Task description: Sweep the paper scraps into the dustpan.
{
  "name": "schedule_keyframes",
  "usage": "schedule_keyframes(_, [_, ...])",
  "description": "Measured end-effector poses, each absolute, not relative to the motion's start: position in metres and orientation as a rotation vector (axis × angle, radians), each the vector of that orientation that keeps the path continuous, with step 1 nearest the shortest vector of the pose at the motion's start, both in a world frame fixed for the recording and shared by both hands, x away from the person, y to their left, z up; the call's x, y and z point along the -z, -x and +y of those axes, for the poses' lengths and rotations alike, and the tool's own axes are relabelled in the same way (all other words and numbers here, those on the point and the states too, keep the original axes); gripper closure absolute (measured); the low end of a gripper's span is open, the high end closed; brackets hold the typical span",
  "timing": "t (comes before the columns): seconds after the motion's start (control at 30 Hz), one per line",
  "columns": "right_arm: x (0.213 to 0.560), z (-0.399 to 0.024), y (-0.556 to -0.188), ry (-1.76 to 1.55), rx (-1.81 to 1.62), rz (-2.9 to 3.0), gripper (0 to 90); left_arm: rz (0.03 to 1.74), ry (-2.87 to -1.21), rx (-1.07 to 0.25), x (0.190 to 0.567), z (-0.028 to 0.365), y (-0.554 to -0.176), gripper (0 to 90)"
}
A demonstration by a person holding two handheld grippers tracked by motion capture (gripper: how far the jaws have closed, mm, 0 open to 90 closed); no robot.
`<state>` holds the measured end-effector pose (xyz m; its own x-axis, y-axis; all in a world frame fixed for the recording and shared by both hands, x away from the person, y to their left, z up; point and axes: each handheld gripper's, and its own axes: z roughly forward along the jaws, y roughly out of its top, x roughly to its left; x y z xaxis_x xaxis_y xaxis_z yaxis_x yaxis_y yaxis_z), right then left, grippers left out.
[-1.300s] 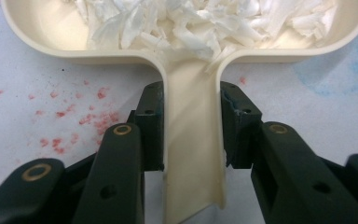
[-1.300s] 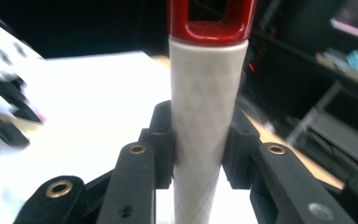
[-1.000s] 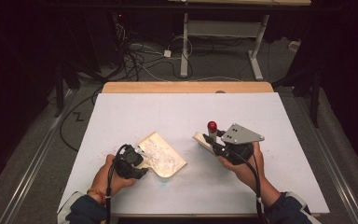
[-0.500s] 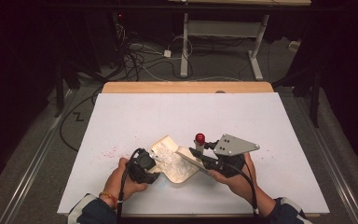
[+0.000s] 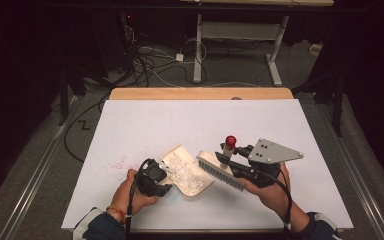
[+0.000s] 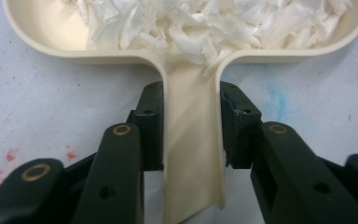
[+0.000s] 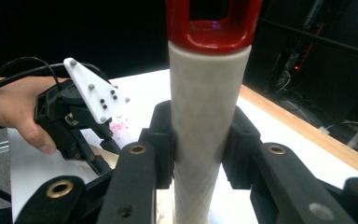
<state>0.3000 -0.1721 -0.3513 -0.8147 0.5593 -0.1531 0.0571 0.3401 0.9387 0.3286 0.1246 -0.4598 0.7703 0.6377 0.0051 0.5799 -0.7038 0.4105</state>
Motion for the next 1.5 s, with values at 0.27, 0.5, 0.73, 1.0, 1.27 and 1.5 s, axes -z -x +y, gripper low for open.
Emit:
schedule_keyframes(0.27, [0.352,-0.204,-0.298,-0.574,-1.447,2.148,69.6,0.957,-2.553,-0.228,0.457,0.133,-0.33,63.5])
schedule_keyframes(0.5, [0.355,-0.231,-0.298,-0.607,-1.407,2.153,69.6,1.005,-2.518,-0.229,0.457,0.144,-0.334,63.5])
schedule_keyframes(0.73, [0.354,-0.256,-0.291,-0.63,-1.373,2.143,69.6,1.045,-2.491,-0.24,0.457,0.156,-0.338,63.5])
schedule_keyframes(1.0, [0.352,-0.272,-0.279,-0.61,-1.385,2.161,69.6,1.116,-2.447,-0.269,0.456,0.176,-0.336,63.5])
schedule_keyframes(1.27, [0.347,-0.282,-0.273,-0.583,-1.441,2.256,69.5,1.219,-2.383,-0.291,0.457,0.201,-0.338,63.5])
schedule_keyframes(1.5, [0.35,-0.285,-0.275,-0.591,-1.413,2.307,69.5,1.311,-2.328,-0.307,0.461,0.221,-0.342,63.5])
